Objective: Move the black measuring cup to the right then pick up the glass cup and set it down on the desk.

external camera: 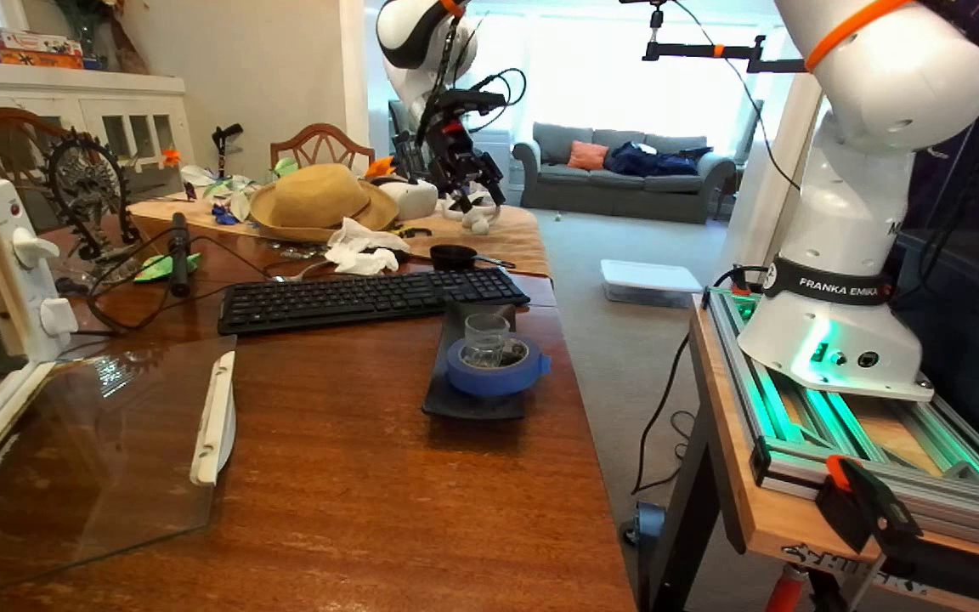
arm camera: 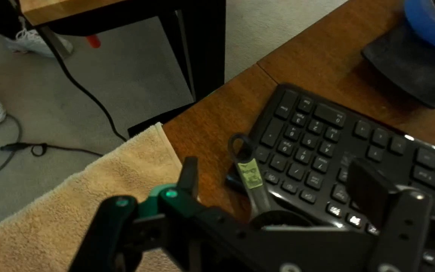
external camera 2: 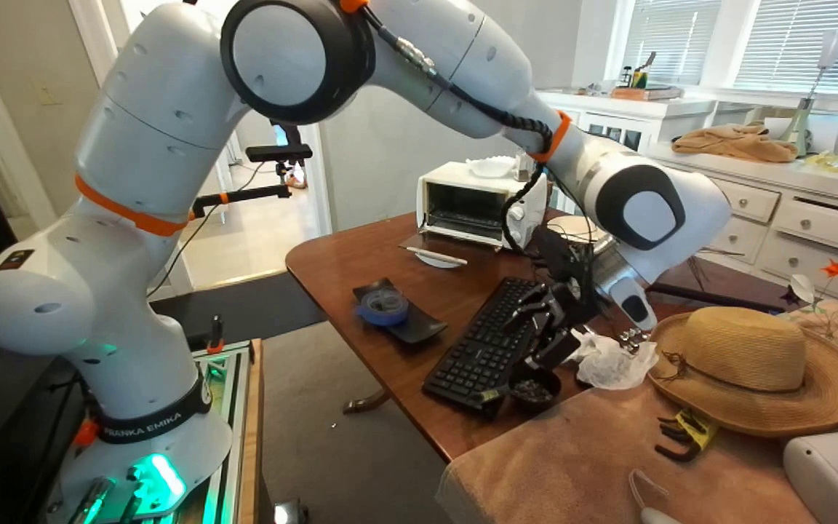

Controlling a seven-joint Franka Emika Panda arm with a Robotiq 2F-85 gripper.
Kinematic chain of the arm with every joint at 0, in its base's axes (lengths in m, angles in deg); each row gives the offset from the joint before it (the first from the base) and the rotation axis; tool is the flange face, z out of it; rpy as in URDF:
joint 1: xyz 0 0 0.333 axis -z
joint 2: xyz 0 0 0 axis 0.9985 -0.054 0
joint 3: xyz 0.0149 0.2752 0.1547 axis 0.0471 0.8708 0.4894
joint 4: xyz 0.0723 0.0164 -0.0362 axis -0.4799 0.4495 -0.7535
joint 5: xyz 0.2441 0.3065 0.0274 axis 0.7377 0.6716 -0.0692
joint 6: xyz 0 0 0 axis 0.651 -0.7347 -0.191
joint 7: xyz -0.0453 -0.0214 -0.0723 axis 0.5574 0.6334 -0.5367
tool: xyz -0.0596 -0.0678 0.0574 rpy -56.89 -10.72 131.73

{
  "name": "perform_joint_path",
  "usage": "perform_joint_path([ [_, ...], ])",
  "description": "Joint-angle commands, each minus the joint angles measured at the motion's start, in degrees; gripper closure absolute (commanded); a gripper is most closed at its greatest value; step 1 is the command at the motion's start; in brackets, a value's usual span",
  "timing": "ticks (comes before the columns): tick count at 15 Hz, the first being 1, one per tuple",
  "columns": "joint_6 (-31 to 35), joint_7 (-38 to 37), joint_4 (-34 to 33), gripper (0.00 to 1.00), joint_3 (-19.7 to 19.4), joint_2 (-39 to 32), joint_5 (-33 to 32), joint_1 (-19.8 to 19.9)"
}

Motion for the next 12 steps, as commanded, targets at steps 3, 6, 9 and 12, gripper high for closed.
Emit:
perform_joint_path([
  [3,2.19,2.80,2.29,0.00,2.72,1.71,-3.10,-3.30],
  [6,2.82,3.69,2.85,0.00,3.70,1.76,-4.48,-5.25],
  [9,2.87,4.39,2.83,0.00,3.83,1.65,-5.11,-5.37],
  [12,-0.60,4.53,-2.55,0.00,5.85,-1.40,-6.75,-8.31],
])
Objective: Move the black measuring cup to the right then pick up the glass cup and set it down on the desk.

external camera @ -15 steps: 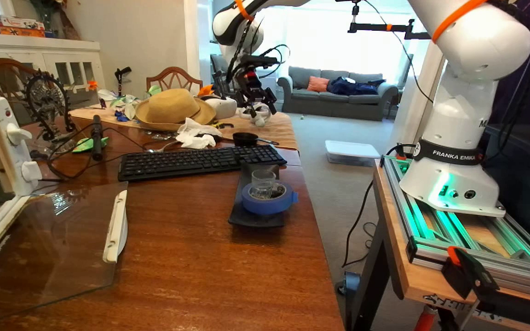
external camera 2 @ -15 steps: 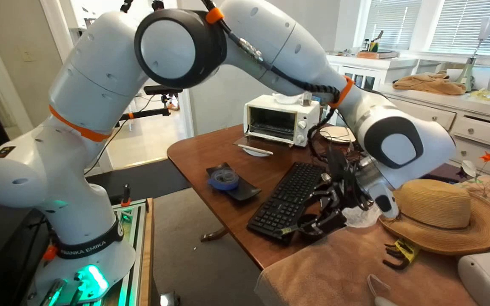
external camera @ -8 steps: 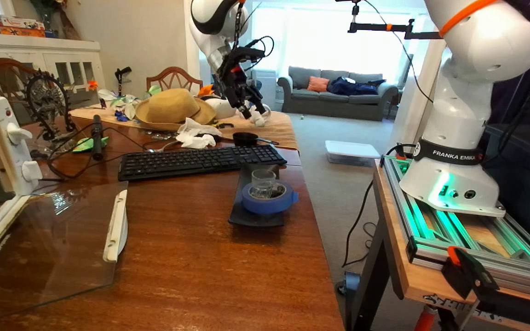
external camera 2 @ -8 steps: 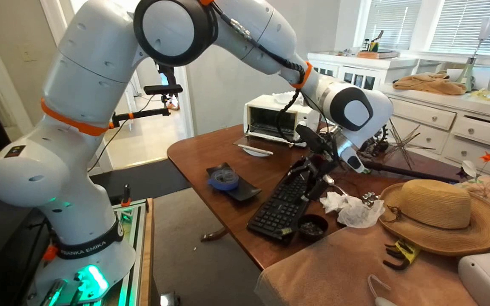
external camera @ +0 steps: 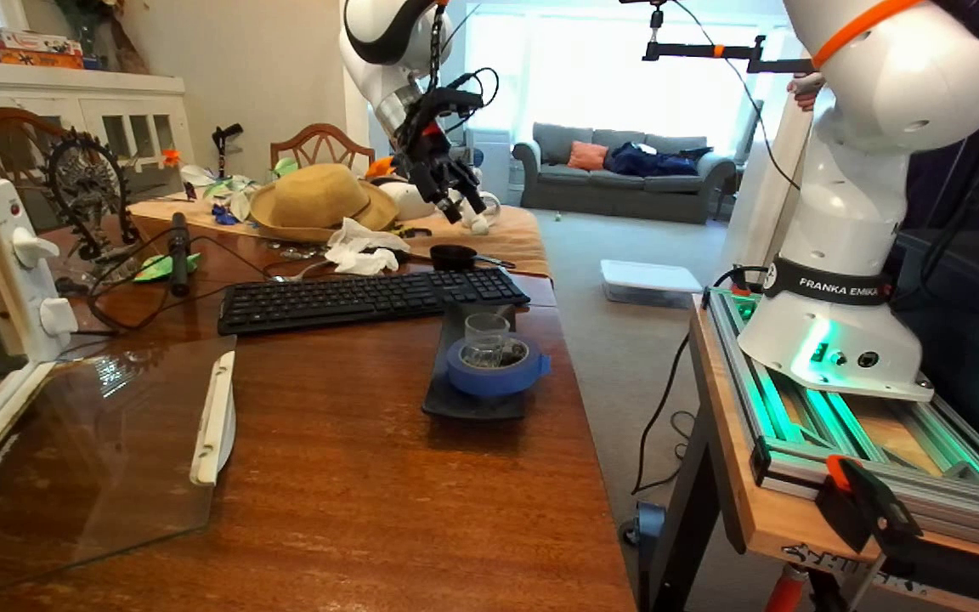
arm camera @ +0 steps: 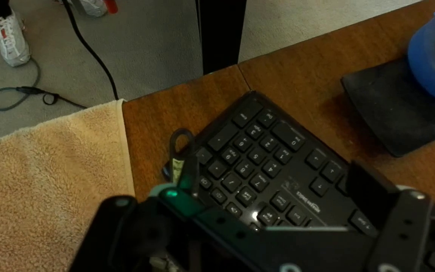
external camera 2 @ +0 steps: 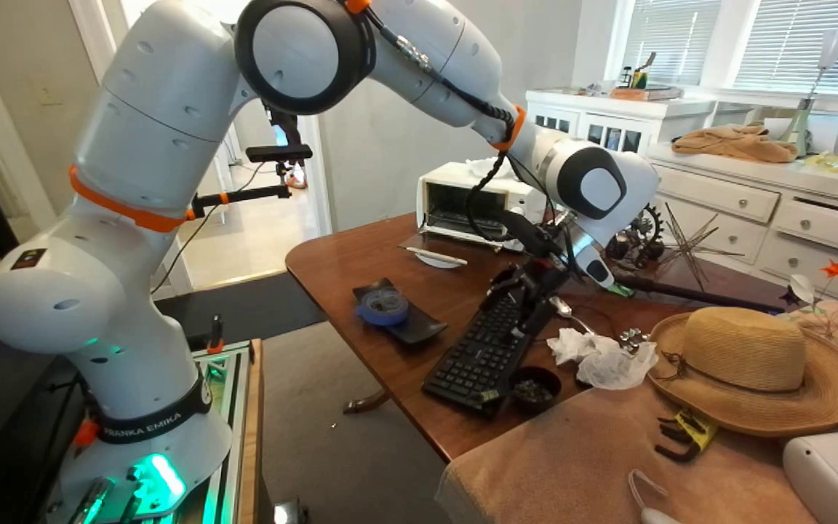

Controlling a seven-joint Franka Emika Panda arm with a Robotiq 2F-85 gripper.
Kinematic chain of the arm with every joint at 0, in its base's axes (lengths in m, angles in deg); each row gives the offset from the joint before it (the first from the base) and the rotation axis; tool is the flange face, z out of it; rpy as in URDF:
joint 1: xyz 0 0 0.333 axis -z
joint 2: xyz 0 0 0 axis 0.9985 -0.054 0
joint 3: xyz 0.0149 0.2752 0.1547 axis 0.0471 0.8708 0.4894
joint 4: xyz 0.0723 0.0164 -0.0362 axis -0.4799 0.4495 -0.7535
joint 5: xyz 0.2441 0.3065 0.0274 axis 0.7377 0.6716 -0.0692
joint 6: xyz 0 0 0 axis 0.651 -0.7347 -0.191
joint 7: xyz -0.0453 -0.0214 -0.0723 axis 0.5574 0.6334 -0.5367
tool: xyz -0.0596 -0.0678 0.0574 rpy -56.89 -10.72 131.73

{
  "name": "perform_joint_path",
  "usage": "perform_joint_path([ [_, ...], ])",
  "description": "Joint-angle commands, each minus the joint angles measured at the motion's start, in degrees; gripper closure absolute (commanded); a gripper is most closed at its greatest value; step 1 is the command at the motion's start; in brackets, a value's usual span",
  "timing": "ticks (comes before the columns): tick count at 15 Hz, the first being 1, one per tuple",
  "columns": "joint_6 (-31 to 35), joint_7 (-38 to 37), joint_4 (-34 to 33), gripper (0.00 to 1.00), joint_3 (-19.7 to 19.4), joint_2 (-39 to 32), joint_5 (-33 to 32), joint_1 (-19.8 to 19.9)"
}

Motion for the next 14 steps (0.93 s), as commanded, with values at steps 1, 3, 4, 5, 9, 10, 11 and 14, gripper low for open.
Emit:
perform_joint_path([
  [1,-4.34,0.63,-6.58,0.00,2.63,-3.92,-2.71,-3.59],
  [3,-6.07,1.91,-9.97,0.00,4.38,-6.26,-3.97,-5.82],
  [4,-7.05,2.80,-11.75,0.00,5.12,-7.54,-4.50,-6.81],
  [5,-7.46,3.85,-13.20,0.00,5.91,-8.74,-4.94,-7.84],
  [9,-8.31,10.31,-17.12,0.00,8.80,-13.30,-7.23,-11.50],
  [10,-8.37,12.01,-17.99,0.00,9.42,-14.34,-8.04,-12.41],
  [11,-8.83,13.61,-18.89,0.00,9.99,-15.28,-8.95,-13.41],
  [14,-10.80,17.23,-21.16,0.00,10.35,-16.81,-13.23,-16.13],
])
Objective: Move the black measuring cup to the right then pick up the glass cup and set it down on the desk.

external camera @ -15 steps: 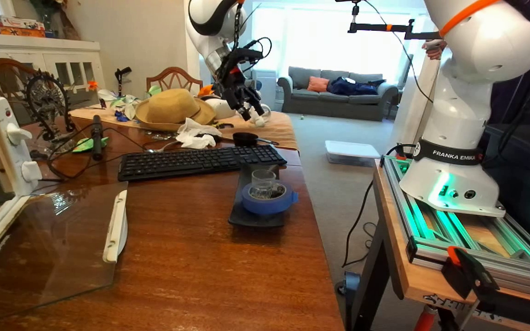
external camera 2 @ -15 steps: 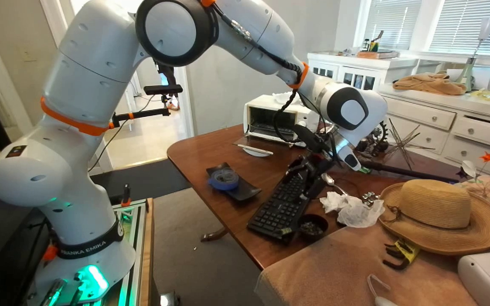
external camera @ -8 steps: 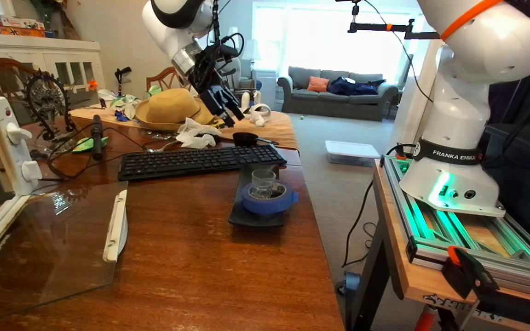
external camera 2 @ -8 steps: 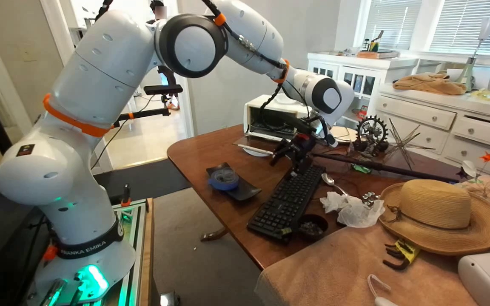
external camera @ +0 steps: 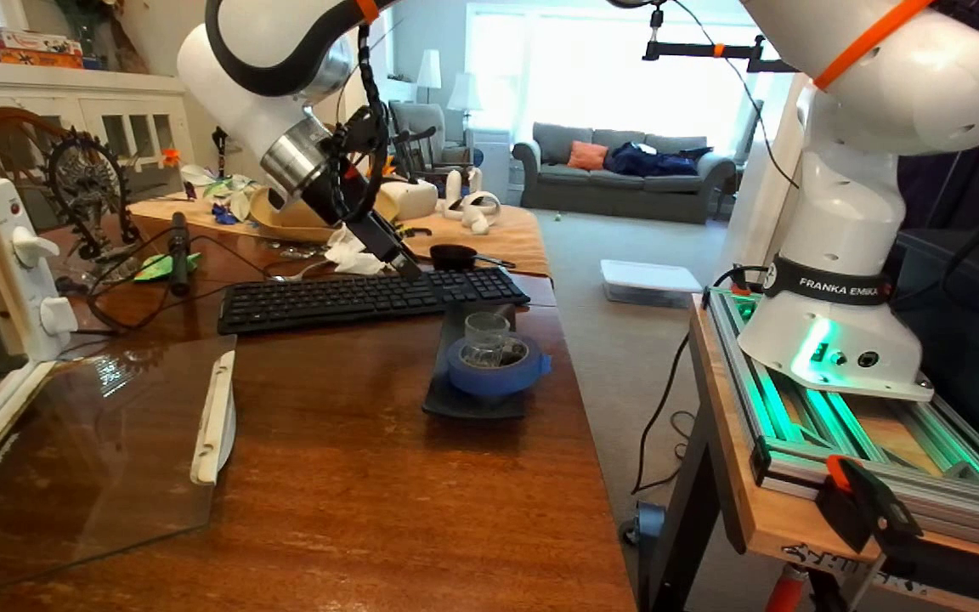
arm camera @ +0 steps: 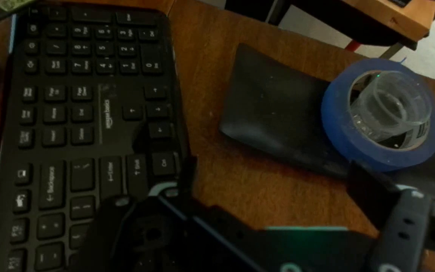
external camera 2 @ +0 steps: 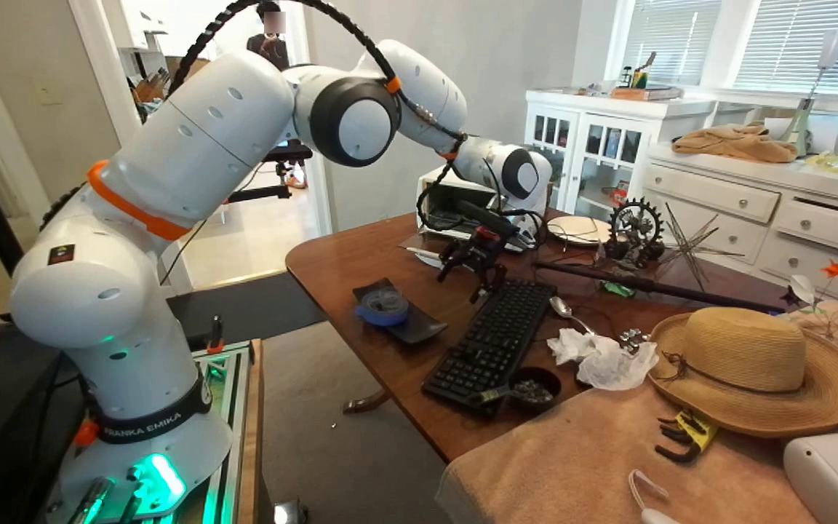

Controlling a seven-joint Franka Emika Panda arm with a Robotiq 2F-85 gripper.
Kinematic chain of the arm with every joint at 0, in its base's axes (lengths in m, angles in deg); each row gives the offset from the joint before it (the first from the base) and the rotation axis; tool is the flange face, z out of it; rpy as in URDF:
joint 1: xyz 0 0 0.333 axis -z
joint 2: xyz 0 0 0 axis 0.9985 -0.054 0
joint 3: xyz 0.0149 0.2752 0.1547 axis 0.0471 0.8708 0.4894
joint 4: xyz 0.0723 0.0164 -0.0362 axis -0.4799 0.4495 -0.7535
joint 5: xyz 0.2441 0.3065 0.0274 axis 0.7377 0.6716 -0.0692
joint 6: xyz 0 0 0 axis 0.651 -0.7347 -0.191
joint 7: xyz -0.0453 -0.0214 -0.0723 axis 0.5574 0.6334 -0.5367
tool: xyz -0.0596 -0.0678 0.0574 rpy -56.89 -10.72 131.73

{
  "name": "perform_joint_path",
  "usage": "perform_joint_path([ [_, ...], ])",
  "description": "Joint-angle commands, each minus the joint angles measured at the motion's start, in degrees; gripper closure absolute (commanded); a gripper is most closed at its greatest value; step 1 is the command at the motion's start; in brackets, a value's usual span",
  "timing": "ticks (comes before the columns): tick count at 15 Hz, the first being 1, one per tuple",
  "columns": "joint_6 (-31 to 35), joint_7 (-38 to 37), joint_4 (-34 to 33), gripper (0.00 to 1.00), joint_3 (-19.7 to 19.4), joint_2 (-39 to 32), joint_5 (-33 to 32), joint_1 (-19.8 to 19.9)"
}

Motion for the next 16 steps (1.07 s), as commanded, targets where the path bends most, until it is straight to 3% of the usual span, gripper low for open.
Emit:
perform_joint_path([
  [1,-4.94,4.20,-5.17,0.00,0.12,-2.84,-5.11,-2.62],
  [5,-6.22,4.33,-5.03,0.00,-0.43,-1.09,-11.95,-6.20],
  [6,-4.97,2.79,-4.33,0.00,0.41,-1.54,-8.51,-4.33],
  [10,-4.99,2.79,-4.60,0.00,0.46,-1.53,-8.89,-4.65],
  [12,-5.14,-1.63,-4.24,0.00,0.74,-1.87,-7.29,-6.00],
  [16,0.66,-13.61,2.71,0.00,4.01,0.49,-1.15,-10.21],
])
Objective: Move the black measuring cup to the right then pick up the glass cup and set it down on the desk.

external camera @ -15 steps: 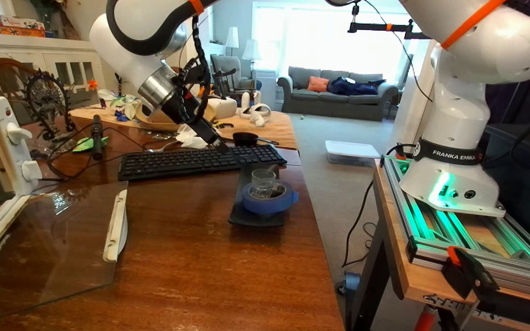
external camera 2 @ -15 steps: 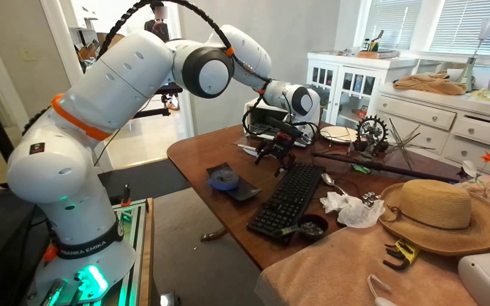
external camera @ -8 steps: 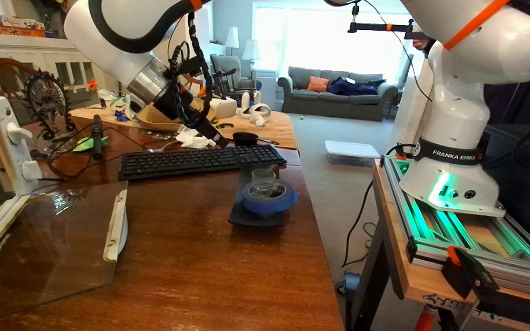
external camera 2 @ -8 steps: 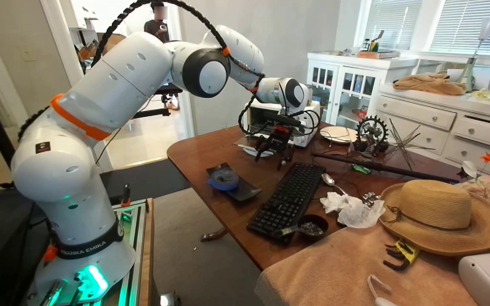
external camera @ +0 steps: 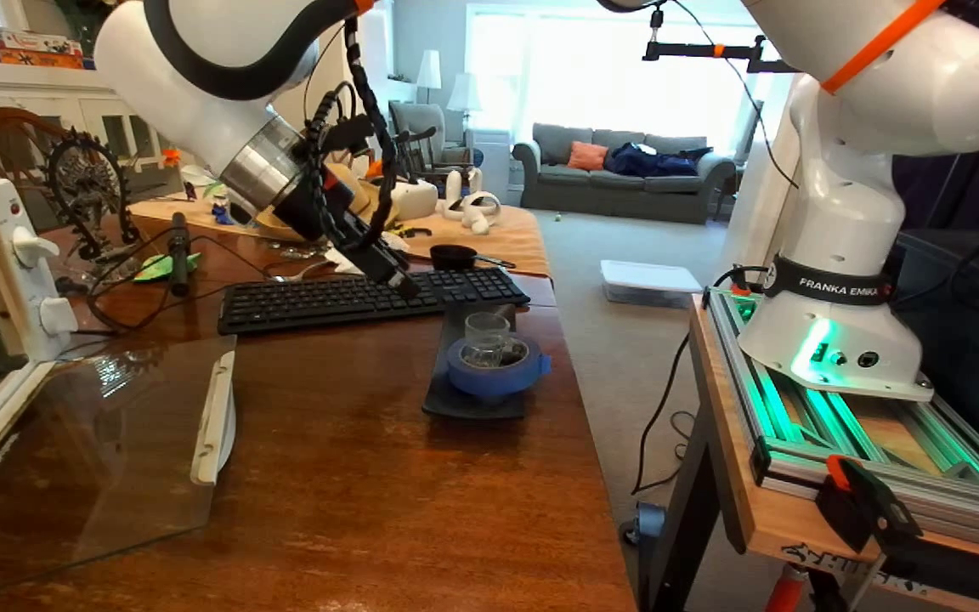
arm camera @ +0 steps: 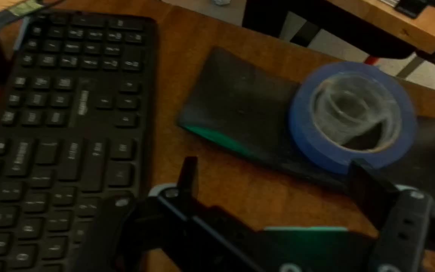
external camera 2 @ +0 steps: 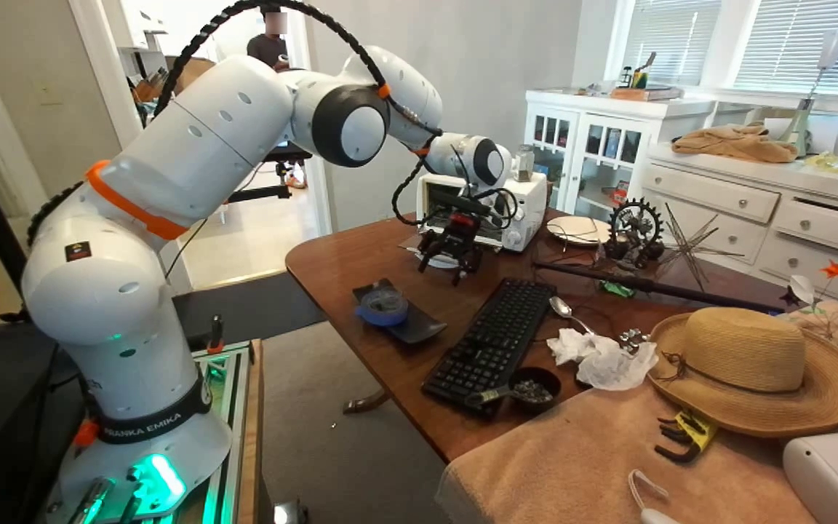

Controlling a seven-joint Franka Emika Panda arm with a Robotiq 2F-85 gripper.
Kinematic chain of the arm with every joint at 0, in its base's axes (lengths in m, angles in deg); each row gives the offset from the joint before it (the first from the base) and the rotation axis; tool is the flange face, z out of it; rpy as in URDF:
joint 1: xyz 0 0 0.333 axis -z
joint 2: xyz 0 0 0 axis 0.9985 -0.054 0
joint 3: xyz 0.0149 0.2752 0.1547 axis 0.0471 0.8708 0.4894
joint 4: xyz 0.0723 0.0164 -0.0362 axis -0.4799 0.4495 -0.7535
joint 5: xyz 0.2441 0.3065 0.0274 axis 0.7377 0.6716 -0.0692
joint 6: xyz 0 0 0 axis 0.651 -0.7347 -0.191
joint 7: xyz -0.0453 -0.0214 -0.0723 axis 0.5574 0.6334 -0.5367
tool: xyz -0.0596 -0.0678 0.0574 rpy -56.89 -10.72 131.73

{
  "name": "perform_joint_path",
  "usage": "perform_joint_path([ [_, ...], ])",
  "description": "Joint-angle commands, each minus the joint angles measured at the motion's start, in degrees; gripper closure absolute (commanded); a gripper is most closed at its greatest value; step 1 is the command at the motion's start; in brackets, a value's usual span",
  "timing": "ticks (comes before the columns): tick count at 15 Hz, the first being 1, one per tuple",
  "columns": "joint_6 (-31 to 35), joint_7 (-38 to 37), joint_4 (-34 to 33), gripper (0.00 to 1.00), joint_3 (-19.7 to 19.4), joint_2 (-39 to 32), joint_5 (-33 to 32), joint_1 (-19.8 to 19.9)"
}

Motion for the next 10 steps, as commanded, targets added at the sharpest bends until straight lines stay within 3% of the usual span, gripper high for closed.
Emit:
perform_joint_path([
  [1,6.44,-10.83,8.13,0.00,2.91,2.85,5.07,-4.03],
  [4,14.14,-19.90,17.01,0.00,5.48,5.42,10.24,-5.86],
  [7,18.99,-23.71,23.09,0.00,4.56,7.48,13.72,-7.67],
  [10,19.49,-24.35,26.53,0.00,3.19,9.71,12.24,-7.64],
])
